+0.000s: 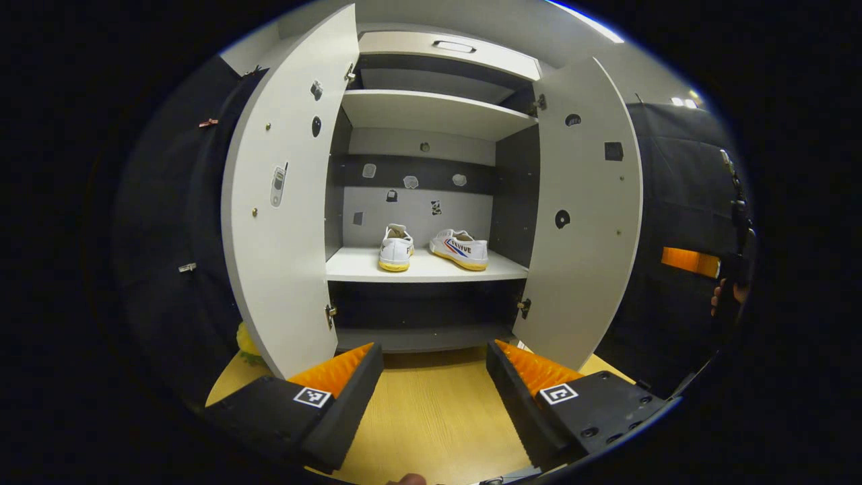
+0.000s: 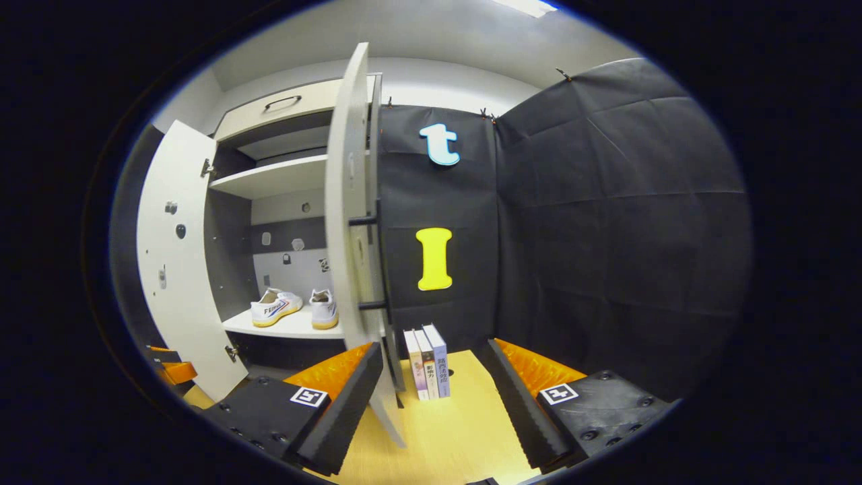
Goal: Grab one shoe with the right hand and put it into the shoe cabinet, grab the other shoe with the left hand and put it into the shoe cabinet; then close the right door with the right hand and the left door with the left hand.
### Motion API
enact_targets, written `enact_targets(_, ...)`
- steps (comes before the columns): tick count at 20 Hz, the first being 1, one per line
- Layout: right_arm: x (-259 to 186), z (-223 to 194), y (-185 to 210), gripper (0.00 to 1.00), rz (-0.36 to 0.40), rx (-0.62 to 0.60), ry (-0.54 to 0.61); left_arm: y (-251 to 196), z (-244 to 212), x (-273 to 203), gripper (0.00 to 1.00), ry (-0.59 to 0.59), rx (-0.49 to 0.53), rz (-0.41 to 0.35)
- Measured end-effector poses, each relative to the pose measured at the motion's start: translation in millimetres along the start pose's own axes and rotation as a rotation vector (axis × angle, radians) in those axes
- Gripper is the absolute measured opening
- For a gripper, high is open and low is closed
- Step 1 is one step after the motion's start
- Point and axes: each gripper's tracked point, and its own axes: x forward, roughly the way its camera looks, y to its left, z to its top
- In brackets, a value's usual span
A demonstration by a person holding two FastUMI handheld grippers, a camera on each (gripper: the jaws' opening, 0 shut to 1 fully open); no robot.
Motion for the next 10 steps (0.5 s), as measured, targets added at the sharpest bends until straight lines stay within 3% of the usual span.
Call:
enact_targets(4, 42, 23, -25, 0.98, 0.029, 0.023, 0.016, -8, 1, 0, 0.96, -0.017, 0.022, 0.084)
enact_targets(10, 102, 35, -22, 0.98, 0.155, 0.053, 0.026, -28, -13, 1, 0.96, 0.004, -0.003, 0.185)
